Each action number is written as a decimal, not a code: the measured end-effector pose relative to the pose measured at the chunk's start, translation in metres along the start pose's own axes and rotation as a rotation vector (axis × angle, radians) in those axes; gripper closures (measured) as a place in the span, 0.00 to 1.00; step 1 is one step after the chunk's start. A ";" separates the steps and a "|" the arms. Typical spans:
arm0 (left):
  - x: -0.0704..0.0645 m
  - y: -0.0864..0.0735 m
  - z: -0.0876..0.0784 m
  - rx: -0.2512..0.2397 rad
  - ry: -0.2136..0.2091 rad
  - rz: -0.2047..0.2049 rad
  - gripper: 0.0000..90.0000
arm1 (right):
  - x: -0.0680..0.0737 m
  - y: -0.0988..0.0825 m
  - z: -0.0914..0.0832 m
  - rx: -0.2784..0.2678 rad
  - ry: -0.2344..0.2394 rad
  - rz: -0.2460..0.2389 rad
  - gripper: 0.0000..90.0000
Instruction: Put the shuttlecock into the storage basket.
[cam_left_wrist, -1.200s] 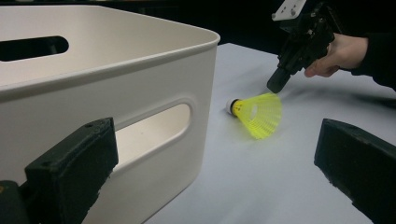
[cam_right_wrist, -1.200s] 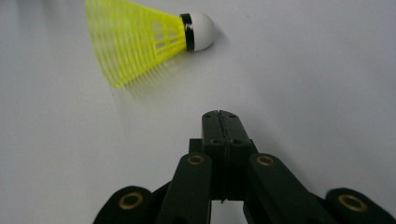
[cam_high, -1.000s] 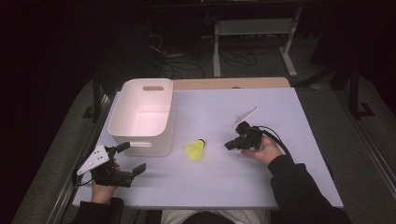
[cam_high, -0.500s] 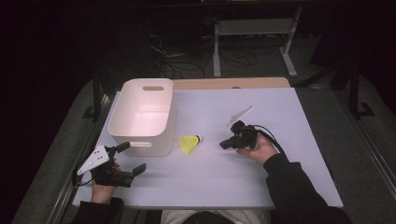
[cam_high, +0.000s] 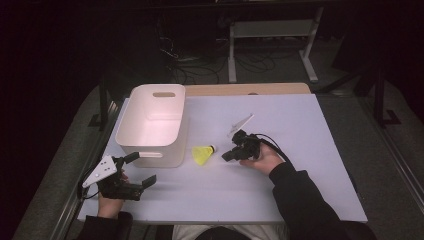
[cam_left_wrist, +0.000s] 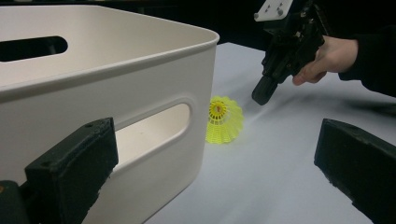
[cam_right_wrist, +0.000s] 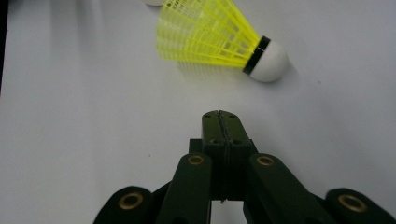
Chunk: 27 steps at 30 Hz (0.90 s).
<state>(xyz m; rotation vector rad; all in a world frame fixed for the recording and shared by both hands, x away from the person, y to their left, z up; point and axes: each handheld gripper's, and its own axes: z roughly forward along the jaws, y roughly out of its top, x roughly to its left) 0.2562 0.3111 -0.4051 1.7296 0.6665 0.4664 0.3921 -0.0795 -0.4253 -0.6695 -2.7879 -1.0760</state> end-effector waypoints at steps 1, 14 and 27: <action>0.000 0.000 0.000 0.000 0.000 0.000 0.00 | 0.001 0.002 0.003 0.001 0.003 -0.003 0.98; 0.000 0.000 0.000 -0.002 -0.002 0.000 0.00 | 0.009 0.022 0.030 0.017 0.038 -0.051 0.99; 0.000 0.000 0.000 -0.003 -0.005 0.000 0.00 | 0.011 0.034 0.043 0.041 0.045 -0.074 0.99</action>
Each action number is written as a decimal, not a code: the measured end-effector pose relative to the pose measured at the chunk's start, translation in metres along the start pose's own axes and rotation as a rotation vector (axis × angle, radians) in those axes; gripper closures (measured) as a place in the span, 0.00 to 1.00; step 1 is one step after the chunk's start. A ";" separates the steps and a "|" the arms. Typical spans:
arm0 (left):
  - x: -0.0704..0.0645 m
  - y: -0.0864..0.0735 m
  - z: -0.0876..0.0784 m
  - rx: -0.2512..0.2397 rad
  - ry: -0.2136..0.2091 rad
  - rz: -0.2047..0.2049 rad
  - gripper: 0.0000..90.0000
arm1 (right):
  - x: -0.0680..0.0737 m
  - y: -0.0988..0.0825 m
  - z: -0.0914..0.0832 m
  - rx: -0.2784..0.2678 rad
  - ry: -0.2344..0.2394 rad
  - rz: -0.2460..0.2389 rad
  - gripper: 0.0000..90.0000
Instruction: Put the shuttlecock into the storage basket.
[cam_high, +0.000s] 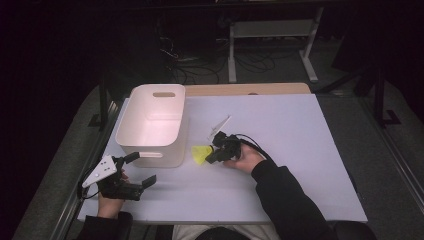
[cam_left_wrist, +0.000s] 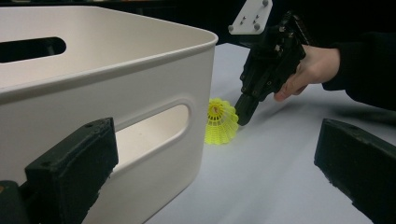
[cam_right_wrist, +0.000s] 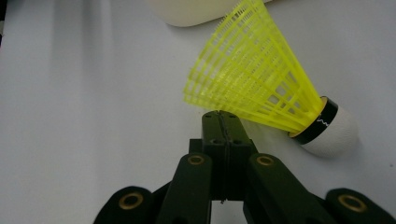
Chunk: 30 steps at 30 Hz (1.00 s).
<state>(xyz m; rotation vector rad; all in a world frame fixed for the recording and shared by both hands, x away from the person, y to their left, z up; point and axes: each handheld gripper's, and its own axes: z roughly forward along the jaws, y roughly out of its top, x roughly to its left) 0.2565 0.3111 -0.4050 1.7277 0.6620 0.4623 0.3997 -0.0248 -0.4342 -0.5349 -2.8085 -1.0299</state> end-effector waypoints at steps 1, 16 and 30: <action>0.000 0.000 0.000 0.000 0.000 0.000 0.00 | 0.000 0.000 0.001 -0.001 -0.001 0.000 0.99; 0.000 0.000 0.000 -0.002 0.000 0.000 0.00 | -0.007 0.002 0.000 -0.023 -0.004 0.019 0.99; 0.000 0.000 0.000 -0.001 -0.001 0.001 0.00 | -0.011 0.003 0.005 -0.023 -0.020 0.024 0.99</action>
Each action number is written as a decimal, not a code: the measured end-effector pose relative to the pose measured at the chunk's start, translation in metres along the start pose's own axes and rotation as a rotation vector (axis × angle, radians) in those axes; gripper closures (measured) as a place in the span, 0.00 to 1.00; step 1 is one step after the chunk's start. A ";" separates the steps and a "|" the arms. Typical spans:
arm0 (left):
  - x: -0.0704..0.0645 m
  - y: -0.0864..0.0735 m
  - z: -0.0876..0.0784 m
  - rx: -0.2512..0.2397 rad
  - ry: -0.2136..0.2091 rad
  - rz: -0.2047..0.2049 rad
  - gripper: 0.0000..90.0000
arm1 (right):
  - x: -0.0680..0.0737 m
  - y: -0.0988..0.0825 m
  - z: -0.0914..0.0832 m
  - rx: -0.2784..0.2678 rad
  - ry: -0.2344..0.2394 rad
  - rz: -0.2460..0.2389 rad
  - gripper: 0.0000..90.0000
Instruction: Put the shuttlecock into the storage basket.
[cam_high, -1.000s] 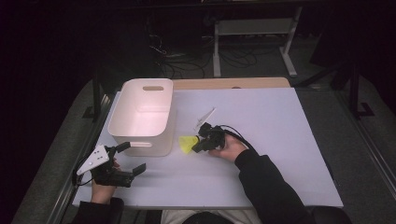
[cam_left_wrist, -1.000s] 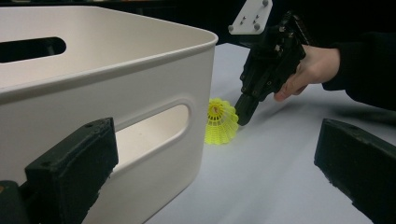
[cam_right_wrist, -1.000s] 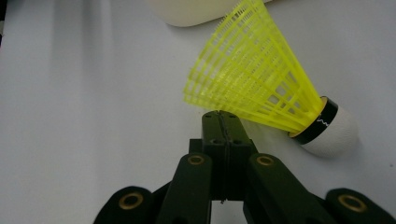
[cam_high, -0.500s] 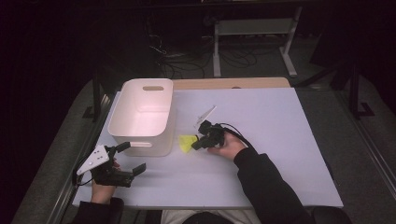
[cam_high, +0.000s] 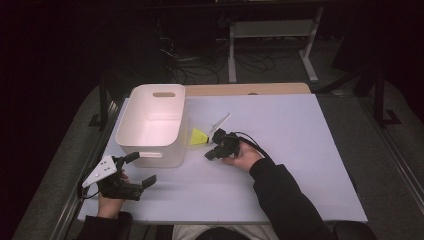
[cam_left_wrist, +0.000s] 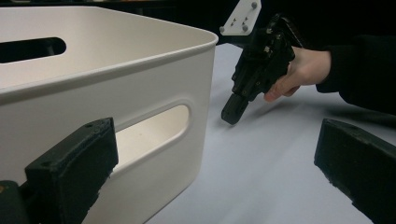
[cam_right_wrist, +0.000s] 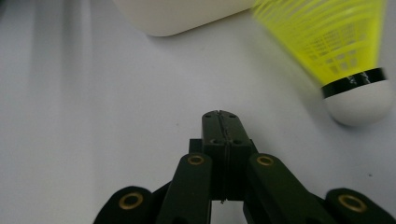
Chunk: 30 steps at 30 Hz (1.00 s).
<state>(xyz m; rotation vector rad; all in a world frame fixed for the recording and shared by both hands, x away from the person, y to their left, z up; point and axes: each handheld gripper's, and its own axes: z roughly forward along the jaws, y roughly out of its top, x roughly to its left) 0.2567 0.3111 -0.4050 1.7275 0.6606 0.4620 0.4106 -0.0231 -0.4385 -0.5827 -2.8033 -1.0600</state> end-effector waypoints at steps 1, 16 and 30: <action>0.000 0.000 0.000 0.000 0.000 -0.001 0.00 | 0.000 0.000 0.000 -0.001 -0.001 0.002 0.99; 0.000 0.000 0.000 0.000 0.000 0.000 0.00 | -0.008 -0.004 -0.013 0.001 -0.052 0.033 0.98; 0.000 0.000 0.000 0.001 0.000 0.001 0.00 | -0.015 -0.009 -0.027 -0.019 -0.075 0.052 0.99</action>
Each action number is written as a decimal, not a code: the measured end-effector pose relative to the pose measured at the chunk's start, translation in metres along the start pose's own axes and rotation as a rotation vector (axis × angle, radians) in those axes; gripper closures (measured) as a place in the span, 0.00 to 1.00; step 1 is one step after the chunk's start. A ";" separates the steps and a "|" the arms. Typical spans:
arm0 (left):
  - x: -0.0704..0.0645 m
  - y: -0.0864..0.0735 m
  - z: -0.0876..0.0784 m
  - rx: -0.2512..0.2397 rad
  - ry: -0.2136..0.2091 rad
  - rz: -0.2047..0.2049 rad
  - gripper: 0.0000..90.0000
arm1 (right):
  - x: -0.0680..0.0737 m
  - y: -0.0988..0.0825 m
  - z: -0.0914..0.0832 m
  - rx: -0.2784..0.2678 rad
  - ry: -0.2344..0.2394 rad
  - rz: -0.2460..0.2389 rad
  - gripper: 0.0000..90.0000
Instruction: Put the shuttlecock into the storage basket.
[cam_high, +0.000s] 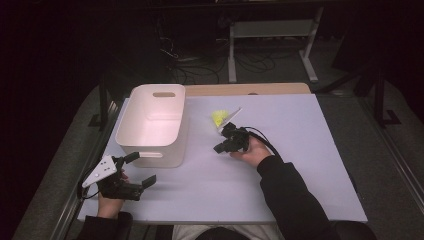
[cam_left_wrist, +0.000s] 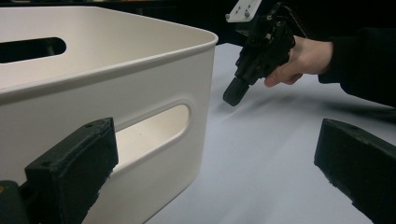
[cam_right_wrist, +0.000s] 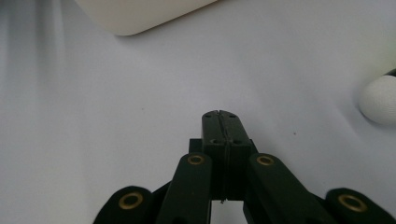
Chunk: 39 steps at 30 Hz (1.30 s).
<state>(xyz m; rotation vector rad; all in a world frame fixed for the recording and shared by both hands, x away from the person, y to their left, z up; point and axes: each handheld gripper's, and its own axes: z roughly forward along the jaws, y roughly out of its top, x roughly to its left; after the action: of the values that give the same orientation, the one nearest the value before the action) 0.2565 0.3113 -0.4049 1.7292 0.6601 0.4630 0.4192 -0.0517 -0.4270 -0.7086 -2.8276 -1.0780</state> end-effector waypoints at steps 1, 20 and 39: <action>0.000 0.000 0.000 0.000 0.000 0.000 0.00 | -0.001 0.000 -0.001 0.000 -0.001 0.002 0.98; 0.000 0.000 0.000 0.000 0.000 0.000 0.00 | -0.016 0.000 -0.021 -0.045 -0.043 0.041 0.98; 0.000 0.000 0.000 -0.001 -0.002 0.002 0.00 | -0.032 0.011 -0.037 -0.075 -0.085 0.069 0.98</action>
<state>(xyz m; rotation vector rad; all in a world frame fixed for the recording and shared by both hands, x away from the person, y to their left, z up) 0.2566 0.3118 -0.4047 1.7295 0.6566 0.4624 0.4477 -0.0807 -0.3978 -0.8716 -2.8216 -1.1761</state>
